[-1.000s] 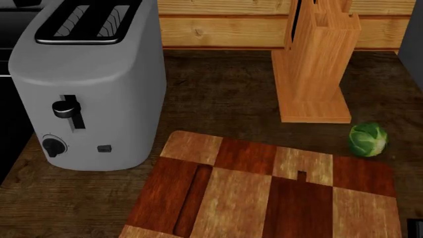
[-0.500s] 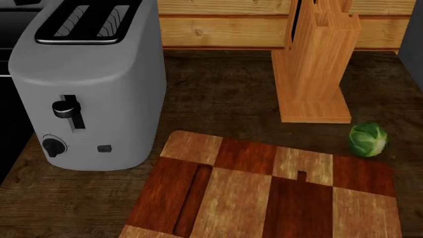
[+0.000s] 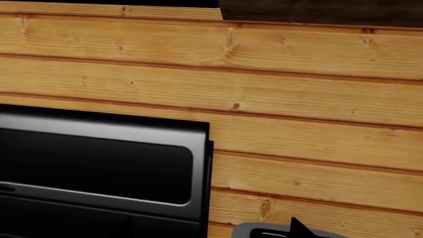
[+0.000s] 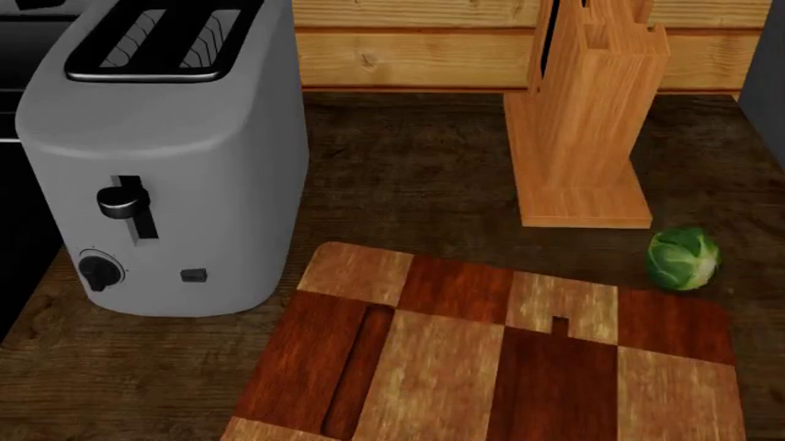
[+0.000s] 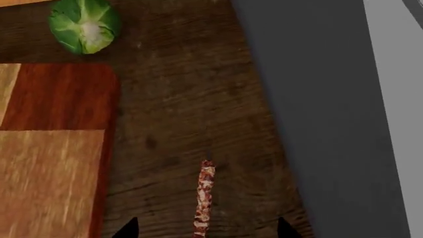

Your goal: Clear the non-vegetable object off the cutting board and place the vegetables onto it.

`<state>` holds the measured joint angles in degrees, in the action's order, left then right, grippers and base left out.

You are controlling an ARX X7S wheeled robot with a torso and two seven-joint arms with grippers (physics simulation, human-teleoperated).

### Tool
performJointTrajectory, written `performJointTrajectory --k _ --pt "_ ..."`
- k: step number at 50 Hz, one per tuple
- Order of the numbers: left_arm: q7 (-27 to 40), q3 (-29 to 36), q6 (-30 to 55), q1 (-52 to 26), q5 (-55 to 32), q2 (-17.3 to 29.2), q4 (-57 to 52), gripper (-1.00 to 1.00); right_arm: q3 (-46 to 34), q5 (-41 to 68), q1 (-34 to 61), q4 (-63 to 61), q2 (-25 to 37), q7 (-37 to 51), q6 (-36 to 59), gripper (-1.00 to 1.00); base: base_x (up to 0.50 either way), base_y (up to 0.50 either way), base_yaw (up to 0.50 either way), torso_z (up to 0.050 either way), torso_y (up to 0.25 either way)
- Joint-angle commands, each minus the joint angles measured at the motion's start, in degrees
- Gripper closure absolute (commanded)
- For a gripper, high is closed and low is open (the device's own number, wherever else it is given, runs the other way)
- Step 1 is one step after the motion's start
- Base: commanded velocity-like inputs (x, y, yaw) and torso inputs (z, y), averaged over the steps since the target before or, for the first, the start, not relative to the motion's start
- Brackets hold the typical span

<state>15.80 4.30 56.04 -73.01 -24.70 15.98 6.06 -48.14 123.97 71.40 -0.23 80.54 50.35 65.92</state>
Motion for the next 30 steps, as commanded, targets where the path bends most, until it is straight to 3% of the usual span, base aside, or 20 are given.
performJointTrajectory --k 1,11,20,26,30 --pt "0.14 -0.67 -0.07 -0.03 -0.43 0.44 -0.01 -1.0 0.91 2.02 3.4 0.97 -1.01 3.19 2.72 -1.0 0.0 0.0 0.0 0.0 0.0" --pt "0.33 -1.39 0.07 0.29 -0.85 0.98 -0.27 -1.0 0.08 8.23 16.48 5.27 -9.12 13.9 12.5 -1.0 0.0 0.0 0.0 0.0 0.0" --pt "0.49 -1.58 0.4 -0.56 -1.14 1.03 0.01 -1.0 -1.66 9.27 23.47 9.29 -15.77 15.94 16.63 -1.0 0.0 0.0 0.0 0.0 0.0" --pt "0.47 -1.31 0.16 -0.57 -1.1 1.01 0.3 -1.0 -1.64 4.86 27.28 14.42 -20.83 13.4 20.19 -1.0 0.0 0.0 0.0 0.0 0.0" --pt "0.48 -1.07 -0.12 -0.68 -0.99 0.95 0.59 -1.0 -0.16 -4.23 29.05 18.93 -25.33 6.37 22.89 -1.0 0.0 0.0 0.0 0.0 0.0"
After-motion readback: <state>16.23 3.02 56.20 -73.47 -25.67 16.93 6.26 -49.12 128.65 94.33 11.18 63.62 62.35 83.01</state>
